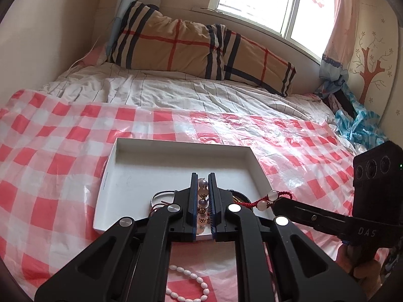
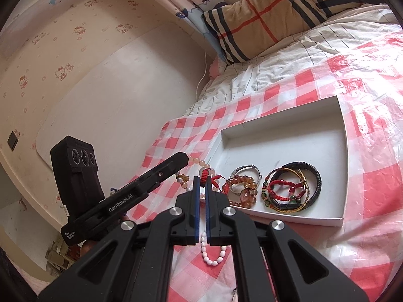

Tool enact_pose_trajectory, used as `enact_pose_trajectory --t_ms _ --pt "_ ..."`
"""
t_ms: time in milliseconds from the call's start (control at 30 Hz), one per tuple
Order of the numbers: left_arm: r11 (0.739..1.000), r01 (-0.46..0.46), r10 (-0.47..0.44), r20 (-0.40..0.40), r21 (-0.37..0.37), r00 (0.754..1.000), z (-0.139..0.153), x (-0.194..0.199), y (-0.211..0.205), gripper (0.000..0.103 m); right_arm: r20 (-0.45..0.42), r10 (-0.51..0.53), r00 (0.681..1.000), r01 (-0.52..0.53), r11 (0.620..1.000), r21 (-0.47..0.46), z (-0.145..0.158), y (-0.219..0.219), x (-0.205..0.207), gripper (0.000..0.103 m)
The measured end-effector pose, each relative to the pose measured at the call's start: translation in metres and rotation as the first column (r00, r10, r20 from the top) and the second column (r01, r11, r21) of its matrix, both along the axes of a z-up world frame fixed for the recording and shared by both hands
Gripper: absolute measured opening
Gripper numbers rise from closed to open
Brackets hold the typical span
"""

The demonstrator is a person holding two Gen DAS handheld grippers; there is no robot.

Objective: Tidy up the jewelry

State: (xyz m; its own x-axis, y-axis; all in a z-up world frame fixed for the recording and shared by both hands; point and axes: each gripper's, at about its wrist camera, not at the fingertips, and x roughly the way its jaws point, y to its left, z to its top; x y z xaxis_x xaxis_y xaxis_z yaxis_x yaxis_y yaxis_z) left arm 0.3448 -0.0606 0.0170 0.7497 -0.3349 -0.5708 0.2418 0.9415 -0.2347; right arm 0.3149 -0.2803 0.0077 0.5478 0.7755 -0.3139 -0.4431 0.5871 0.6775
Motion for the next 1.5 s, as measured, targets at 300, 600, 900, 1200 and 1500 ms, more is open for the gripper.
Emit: enact_pose_trajectory --t_ms 300,600,900,1200,1500 --pt "0.985 -0.021 0.053 -0.185 0.169 0.981 -0.047 0.029 -0.015 0.010 -0.168 -0.226 0.959 0.191 0.960 -0.203 -0.037 -0.012 0.031 0.029" --pt "0.983 -0.120 0.145 -0.190 0.136 0.971 -0.042 0.020 0.023 0.039 -0.217 -0.290 0.932 0.263 0.954 -0.141 -0.039 -0.046 0.026 0.030" --pt "0.981 0.006 0.044 -0.257 0.192 0.966 -0.058 -0.010 0.031 0.042 -0.202 -0.227 0.953 0.128 0.903 -0.411 -0.039 -0.011 -0.011 0.032" --pt "0.928 0.123 -0.024 -0.275 0.351 0.961 -0.093 -0.016 -0.003 0.043 -0.235 -0.167 0.957 0.036 0.877 -0.478 -0.067 0.010 -0.049 0.032" --pt "0.921 0.205 -0.086 -0.341 0.331 0.936 -0.100 -0.040 0.001 0.043 -0.130 -0.253 0.959 0.104 0.738 -0.667 -0.070 0.015 -0.059 0.009"
